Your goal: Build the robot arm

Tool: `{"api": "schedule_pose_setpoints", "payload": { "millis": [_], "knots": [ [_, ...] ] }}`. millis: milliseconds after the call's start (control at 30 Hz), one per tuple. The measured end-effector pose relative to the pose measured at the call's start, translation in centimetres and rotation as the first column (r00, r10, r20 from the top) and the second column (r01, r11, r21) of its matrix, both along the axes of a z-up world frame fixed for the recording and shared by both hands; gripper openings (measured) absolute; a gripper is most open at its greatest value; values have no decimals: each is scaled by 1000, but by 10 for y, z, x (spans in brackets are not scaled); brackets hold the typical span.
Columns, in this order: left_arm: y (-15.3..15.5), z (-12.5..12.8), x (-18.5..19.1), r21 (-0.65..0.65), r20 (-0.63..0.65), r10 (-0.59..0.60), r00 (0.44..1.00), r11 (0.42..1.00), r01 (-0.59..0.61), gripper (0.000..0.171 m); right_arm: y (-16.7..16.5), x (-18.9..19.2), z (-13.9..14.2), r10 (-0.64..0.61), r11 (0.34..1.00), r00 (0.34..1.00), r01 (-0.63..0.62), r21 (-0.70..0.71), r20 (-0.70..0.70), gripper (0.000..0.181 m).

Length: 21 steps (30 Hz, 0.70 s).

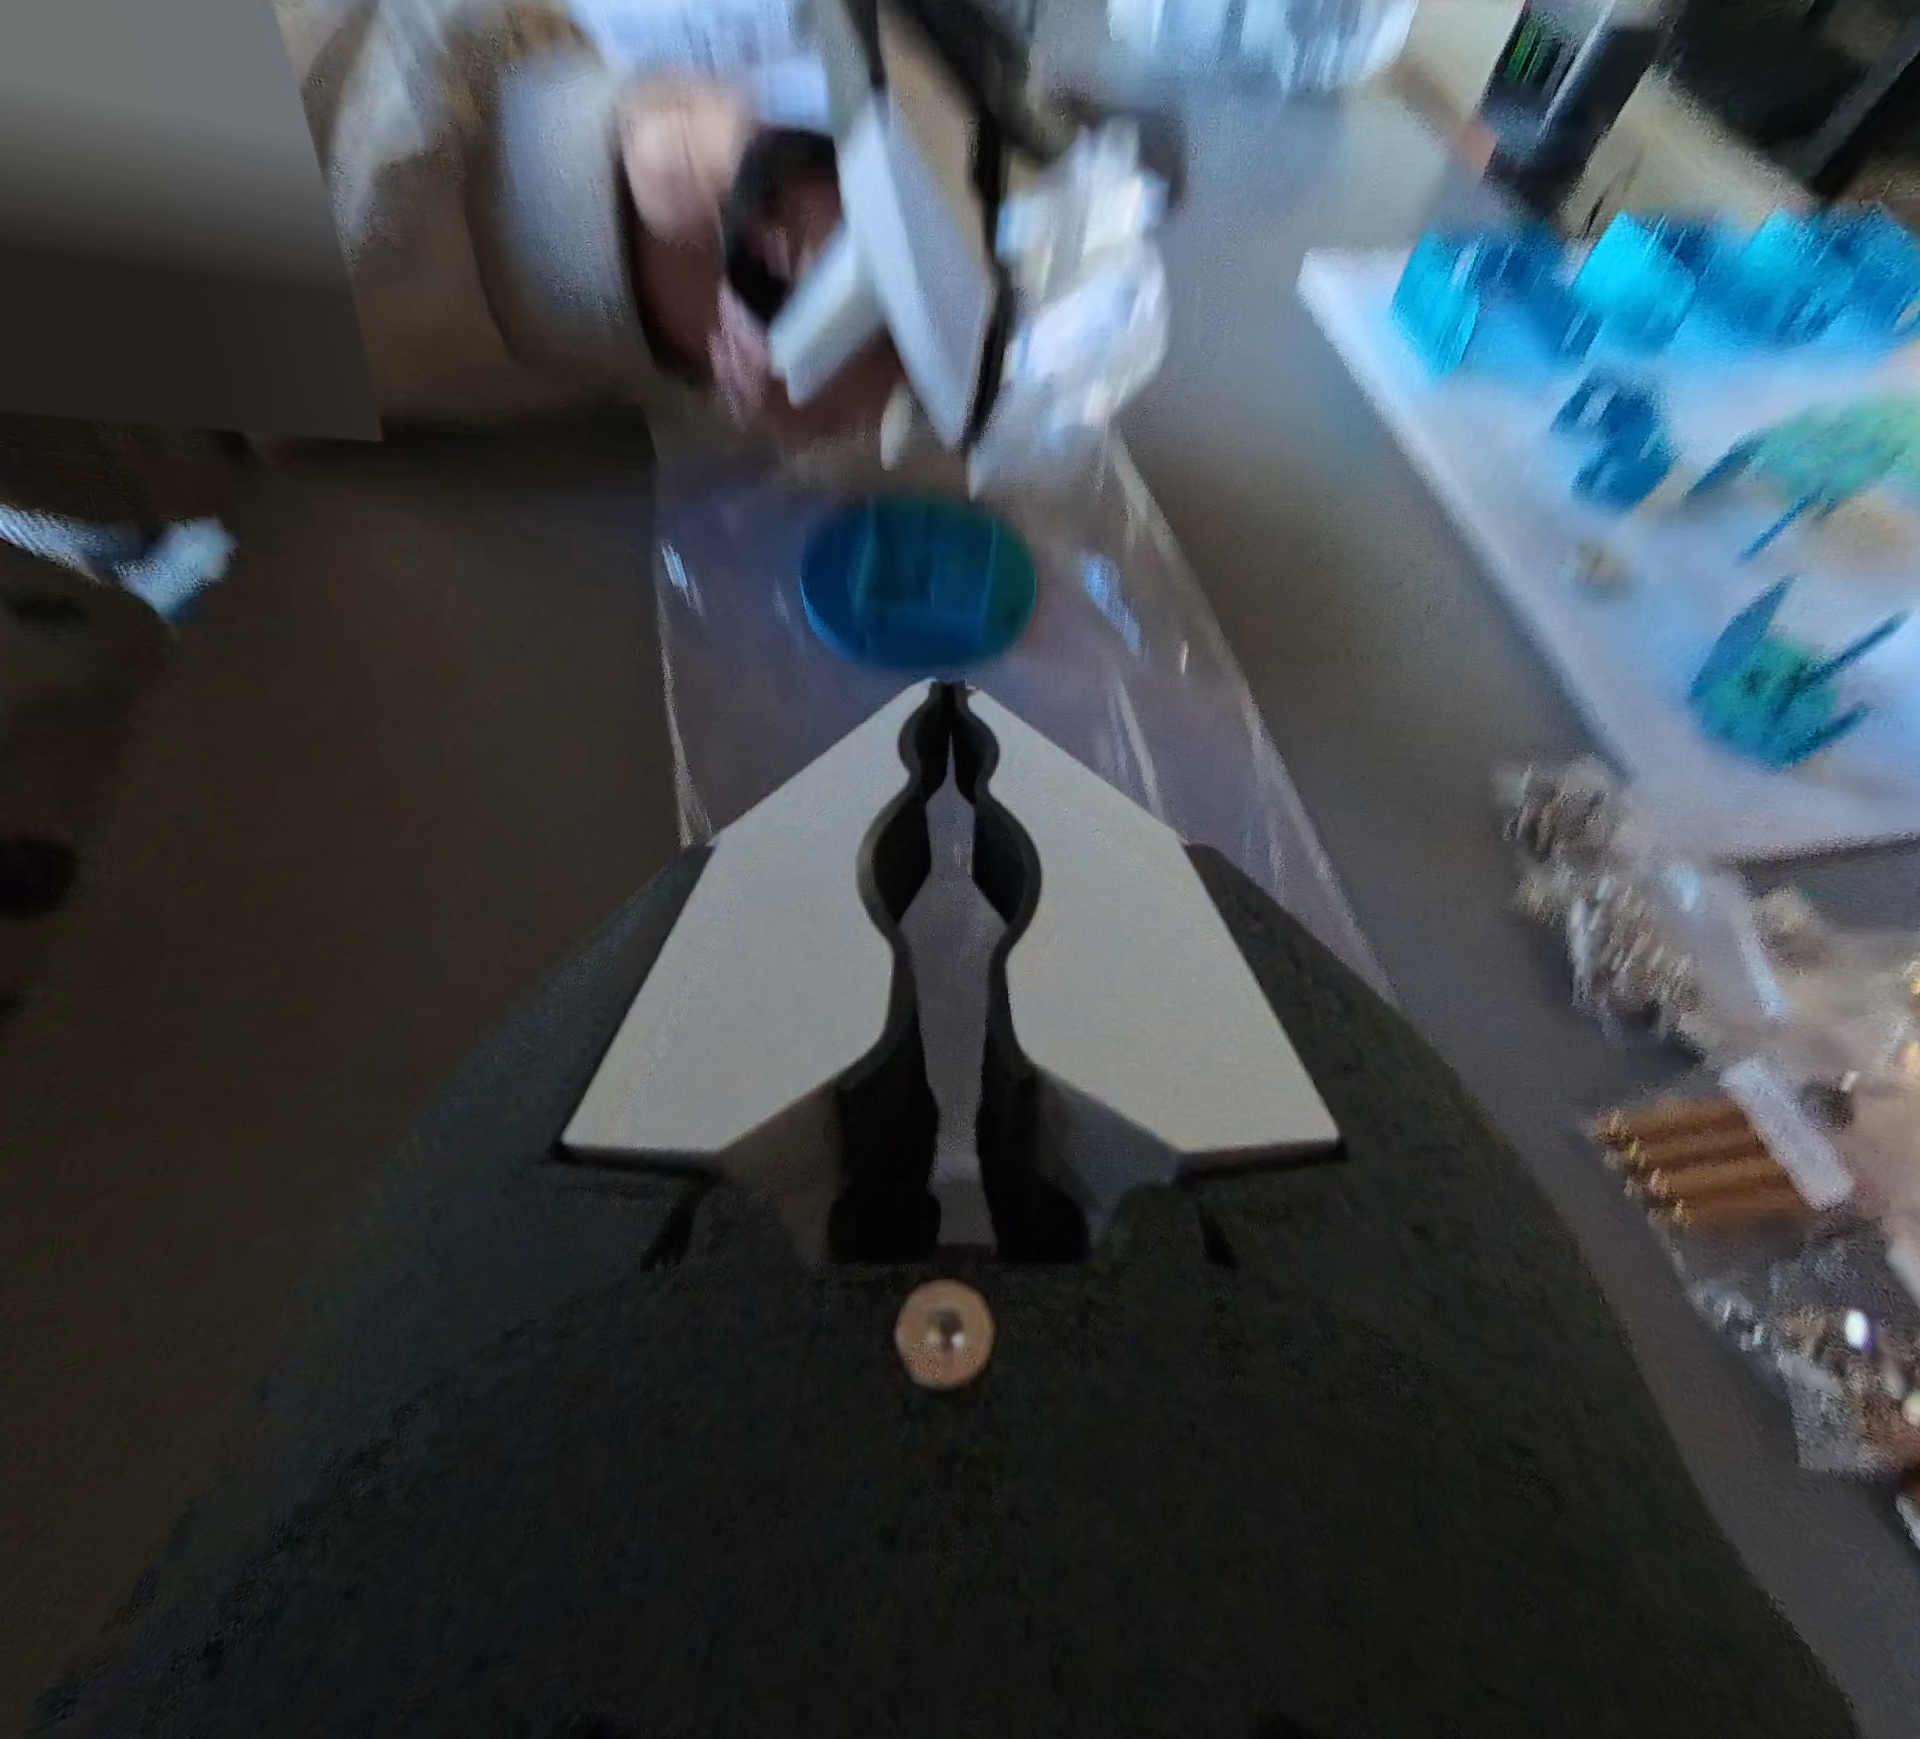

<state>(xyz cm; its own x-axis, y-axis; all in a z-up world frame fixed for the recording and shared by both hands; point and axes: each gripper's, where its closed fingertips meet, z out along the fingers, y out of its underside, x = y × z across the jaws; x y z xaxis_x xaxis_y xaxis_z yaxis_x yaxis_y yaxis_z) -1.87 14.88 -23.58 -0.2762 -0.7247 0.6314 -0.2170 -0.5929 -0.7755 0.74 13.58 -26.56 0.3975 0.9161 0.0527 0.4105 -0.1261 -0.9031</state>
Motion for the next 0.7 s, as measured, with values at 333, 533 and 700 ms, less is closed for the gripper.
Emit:
{"api": "schedule_pose_setpoints", "payload": {
  "millis": [333, 533, 700],
  "knots": [
    [-6, 15, -3, -68, 98, -39, 994, 997, 46, 1, 2, -3, 23, 17, 998, 1000, -15, -61, 18, 0],
    [10, 9, -6, -74, 68, 24, 997, 997, -19, 0, 6, 6, -48, 10, 994, 976, 14, -109, 219, 11],
    [12, 6, -6, -75, 54, 33, 998, 997, -29, 0, 0, -1, -65, 61, 987, 958, -16, -161, 281, 14]
  ]
}}
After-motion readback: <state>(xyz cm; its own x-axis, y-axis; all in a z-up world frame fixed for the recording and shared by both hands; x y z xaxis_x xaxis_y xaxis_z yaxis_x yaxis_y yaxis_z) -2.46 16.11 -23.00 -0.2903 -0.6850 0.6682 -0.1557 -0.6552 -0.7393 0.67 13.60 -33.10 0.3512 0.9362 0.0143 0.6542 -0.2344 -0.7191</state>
